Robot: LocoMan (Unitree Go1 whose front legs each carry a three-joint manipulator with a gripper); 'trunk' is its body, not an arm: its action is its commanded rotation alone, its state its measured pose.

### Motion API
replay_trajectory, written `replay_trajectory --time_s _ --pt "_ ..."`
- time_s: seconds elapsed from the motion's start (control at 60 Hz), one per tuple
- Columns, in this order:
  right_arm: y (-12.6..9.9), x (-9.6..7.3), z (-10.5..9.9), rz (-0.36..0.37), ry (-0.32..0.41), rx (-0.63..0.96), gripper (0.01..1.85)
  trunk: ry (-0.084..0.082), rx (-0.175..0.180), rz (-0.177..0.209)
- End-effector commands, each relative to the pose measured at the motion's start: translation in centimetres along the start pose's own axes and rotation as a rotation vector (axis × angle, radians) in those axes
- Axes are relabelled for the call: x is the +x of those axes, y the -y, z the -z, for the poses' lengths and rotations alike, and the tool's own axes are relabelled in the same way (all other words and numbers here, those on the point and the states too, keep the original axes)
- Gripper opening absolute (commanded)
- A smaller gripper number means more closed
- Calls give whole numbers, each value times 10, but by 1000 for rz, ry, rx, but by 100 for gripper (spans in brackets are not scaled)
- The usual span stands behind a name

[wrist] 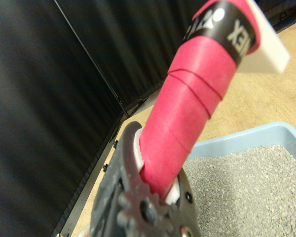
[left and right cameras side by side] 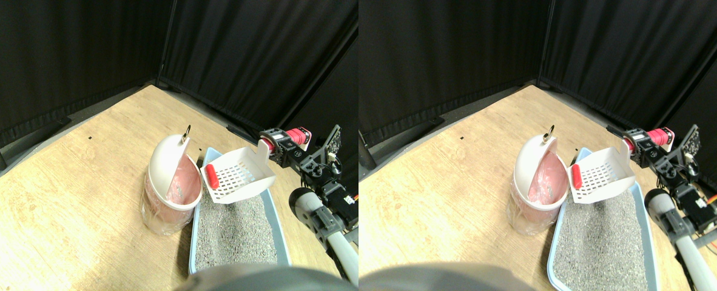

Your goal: Scoop (unimanual)

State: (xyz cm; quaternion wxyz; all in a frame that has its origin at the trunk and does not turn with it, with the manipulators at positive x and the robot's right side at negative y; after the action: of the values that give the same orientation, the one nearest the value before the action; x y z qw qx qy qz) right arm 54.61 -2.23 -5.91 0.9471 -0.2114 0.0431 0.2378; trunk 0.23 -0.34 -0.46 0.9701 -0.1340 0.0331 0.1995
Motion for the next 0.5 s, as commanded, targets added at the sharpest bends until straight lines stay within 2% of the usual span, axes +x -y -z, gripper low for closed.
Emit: replay_trajectory --time_s 0.017,0.05,0.083,0.133,0.25,0.35,0.383,0.417,0.5 --pt "-2 0 -8 8 55 -17 12 30 -29 -69" --pt "-2 0 -8 5 62 -29 17 32 -26 -69" --pt "-3 0 -8 13 50 -22 11 30 -27 -70" --pt "-3 0 -8 17 50 -50 19 30 -27 -70" --pt "-4 2 -8 10 57 -52 24 28 -30 -70" --pt "-5 2 -9 17 61 -58 19 29 -29 -71" --pt "-6 3 -9 21 70 -70 10 27 -30 -70" --pt "-7 2 -11 37 45 -68 12 28 -31 -70" --pt "-6 4 -12 36 44 -46 11 26 -31 -71"
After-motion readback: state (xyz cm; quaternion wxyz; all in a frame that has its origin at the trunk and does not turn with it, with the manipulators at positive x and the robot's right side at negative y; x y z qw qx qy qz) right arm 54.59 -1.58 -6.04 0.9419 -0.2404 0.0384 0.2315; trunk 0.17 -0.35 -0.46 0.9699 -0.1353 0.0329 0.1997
